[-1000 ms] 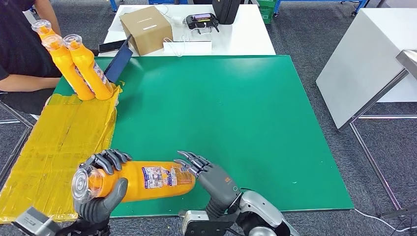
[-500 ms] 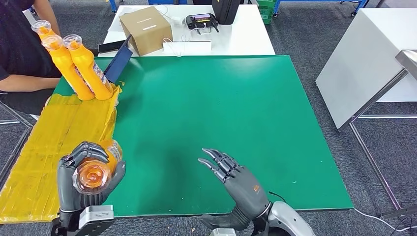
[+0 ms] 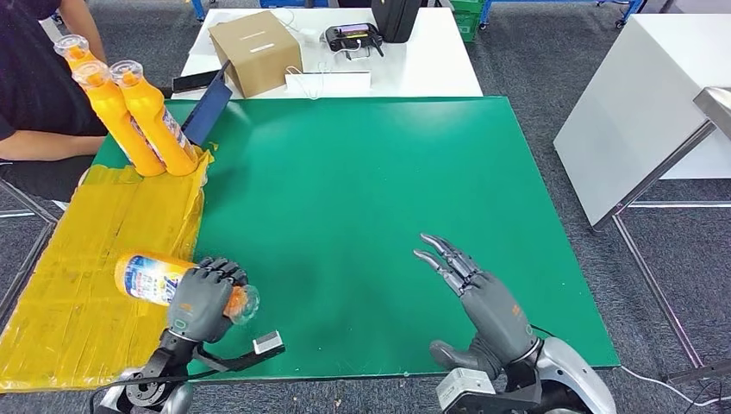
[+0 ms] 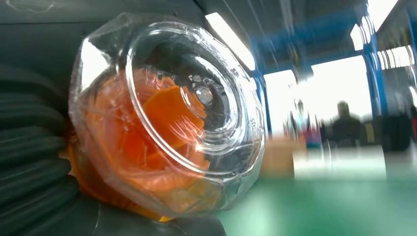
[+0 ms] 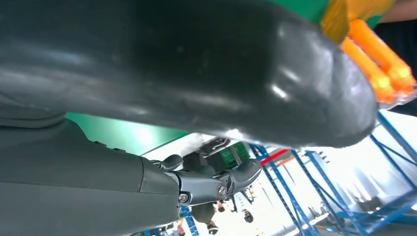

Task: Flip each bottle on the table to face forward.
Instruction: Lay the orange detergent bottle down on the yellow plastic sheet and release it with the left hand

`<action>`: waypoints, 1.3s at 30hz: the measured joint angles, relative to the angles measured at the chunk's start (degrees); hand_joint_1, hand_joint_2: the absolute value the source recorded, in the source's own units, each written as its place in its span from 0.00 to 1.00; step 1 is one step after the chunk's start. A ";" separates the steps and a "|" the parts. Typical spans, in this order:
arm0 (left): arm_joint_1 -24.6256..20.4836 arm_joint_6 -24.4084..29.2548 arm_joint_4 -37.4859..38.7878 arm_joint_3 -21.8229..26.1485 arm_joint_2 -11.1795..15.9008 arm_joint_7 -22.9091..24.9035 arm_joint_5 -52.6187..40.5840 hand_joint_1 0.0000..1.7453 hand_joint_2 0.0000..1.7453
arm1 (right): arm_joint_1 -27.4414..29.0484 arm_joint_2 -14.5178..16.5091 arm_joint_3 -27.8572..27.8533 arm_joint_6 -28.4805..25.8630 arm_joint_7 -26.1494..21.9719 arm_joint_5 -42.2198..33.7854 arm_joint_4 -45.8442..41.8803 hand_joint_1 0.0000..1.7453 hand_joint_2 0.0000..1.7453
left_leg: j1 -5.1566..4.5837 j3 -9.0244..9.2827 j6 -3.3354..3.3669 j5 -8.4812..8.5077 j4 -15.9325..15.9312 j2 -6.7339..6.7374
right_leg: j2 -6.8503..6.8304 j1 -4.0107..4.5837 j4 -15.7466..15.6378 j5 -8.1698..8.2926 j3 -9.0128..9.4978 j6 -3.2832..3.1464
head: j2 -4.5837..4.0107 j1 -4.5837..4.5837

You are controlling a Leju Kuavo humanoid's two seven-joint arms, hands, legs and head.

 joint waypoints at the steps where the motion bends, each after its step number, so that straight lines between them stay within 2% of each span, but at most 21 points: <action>1: -0.45 -1.57 1.61 -0.65 0.68 0.03 -0.07 1.00 1.00 | 0.01 -0.10 -0.24 0.10 0.16 -0.02 0.00 0.00 0.00 | 0.00 -0.01 0.00 0.00 0.00 0.01 | 0.01 0.00 0.00 0.00 -0.01 0.00 | 0.00 0.00; 7: -3.09 -4.93 7.44 -2.45 3.58 -0.39 -0.14 1.00 1.00 | 0.05 -0.39 -1.18 0.43 0.53 -0.20 0.00 0.00 0.00 | 0.00 -0.01 -0.01 -0.01 -0.01 0.02 | 0.03 0.00 0.00 -0.01 0.00 -0.01 | 0.00 0.00; 8: -3.33 -5.49 7.93 -2.52 3.84 -0.48 -0.07 0.78 0.75 | 0.06 -0.40 -1.24 0.45 0.56 -0.20 0.00 0.00 0.00 | 0.00 0.00 -0.01 -0.01 -0.01 0.02 | 0.03 0.00 0.00 -0.01 0.00 -0.01 | 0.00 -0.01; 11: -4.20 -9.68 9.63 -2.87 4.62 -0.09 0.40 0.03 0.00 | 0.06 -0.43 -1.30 0.66 0.80 -0.21 0.00 0.00 0.00 | 0.00 0.02 -0.01 -0.01 -0.02 0.01 | 0.03 0.00 0.00 -0.01 0.04 -0.01 | 0.00 0.01; 12: -4.67 -11.63 10.38 -2.96 4.87 0.81 0.49 0.00 0.00 | 0.06 -0.41 -1.30 0.75 0.95 -0.20 0.00 0.00 0.00 | 0.00 0.04 -0.01 -0.01 -0.02 0.00 | 0.02 0.00 0.00 -0.01 0.06 -0.01 | 0.00 0.01; 16: -7.47 -16.84 13.53 -2.93 5.43 4.95 0.46 0.00 0.00 | -0.21 -0.29 -1.27 0.90 1.53 0.19 0.00 0.00 0.00 | 0.01 0.18 -0.01 0.01 -0.03 -0.09 | -0.09 0.00 0.00 -0.02 0.28 -0.02 | 0.00 0.01; 21: -9.95 -18.54 16.36 -2.60 6.36 5.38 0.97 0.00 0.00 | -0.85 -0.09 -1.27 0.91 2.00 0.63 0.00 0.00 0.00 | 0.02 0.39 -0.02 0.01 -0.05 -0.08 | -0.07 0.00 0.00 -0.02 0.45 -0.03 | 0.00 0.01; 28: -10.81 -20.11 17.87 -1.60 7.22 5.99 1.74 0.00 0.00 | -1.24 0.25 -1.26 1.06 2.63 1.07 0.00 0.00 0.00 | 0.02 0.42 -0.01 0.07 -0.04 -0.07 | -0.06 0.00 0.02 0.00 0.48 -0.04 | 0.00 0.01; 34: -10.43 -19.11 17.13 -0.15 8.41 3.98 4.31 0.00 0.00 | -3.26 1.32 -0.92 2.05 5.09 1.79 0.02 0.00 0.00 | 0.03 0.39 -0.01 0.08 -0.04 -0.06 | -0.05 0.01 0.03 0.00 0.44 -0.04 | 0.00 -0.01; 39: -4.73 -15.27 8.79 3.30 7.83 -3.24 16.01 0.00 0.00 | -2.95 2.63 -0.82 1.36 6.74 3.61 0.02 0.00 0.00 | 0.03 0.19 -0.01 0.08 -0.02 0.01 | -0.04 0.00 0.03 0.00 0.15 -0.04 | 0.00 0.01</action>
